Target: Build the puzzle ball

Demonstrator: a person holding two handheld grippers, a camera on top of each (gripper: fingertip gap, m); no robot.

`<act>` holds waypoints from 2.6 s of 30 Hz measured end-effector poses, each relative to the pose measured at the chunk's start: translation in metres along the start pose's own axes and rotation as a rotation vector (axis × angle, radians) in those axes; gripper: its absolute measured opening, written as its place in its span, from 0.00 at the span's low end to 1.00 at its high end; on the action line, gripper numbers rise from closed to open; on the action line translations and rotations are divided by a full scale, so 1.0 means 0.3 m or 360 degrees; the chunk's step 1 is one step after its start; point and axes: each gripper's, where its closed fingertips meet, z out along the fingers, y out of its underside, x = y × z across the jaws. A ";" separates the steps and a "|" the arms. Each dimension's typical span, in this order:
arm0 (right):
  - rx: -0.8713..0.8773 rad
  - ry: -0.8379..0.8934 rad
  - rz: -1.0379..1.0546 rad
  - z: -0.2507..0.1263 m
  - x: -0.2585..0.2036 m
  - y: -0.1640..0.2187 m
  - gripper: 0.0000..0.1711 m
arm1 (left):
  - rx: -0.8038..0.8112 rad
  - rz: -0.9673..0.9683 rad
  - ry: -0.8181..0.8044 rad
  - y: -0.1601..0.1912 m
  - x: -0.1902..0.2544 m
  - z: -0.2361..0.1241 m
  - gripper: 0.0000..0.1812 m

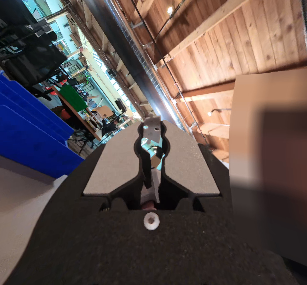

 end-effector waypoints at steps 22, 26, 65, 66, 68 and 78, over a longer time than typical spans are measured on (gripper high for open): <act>-0.0264 -0.0310 -0.0568 0.002 -0.026 0.013 0.01 | 0.0087 -0.0311 -0.0086 0.102 -0.037 -0.168 0.12; -0.0717 -0.0837 -0.0536 0.038 0.046 0.029 0.01 | -0.0314 0.0073 -0.0482 0.099 -0.071 -0.312 0.12; -0.1298 -0.2122 -0.0336 0.504 -0.084 0.358 0.09 | -0.0742 0.0944 -0.0759 -0.235 -0.391 -0.372 0.01; -0.1284 -0.2120 -0.0362 0.510 -0.089 0.362 0.09 | -0.0758 0.0948 -0.0769 -0.230 -0.397 -0.374 0.01; -0.1287 -0.2142 -0.0380 0.510 -0.102 0.367 0.09 | -0.0765 0.0950 -0.0768 -0.222 -0.403 -0.374 0.01; -0.1397 -0.2184 -0.0450 0.485 -0.113 0.401 0.01 | -0.0777 0.0875 -0.0751 -0.203 -0.428 -0.375 0.01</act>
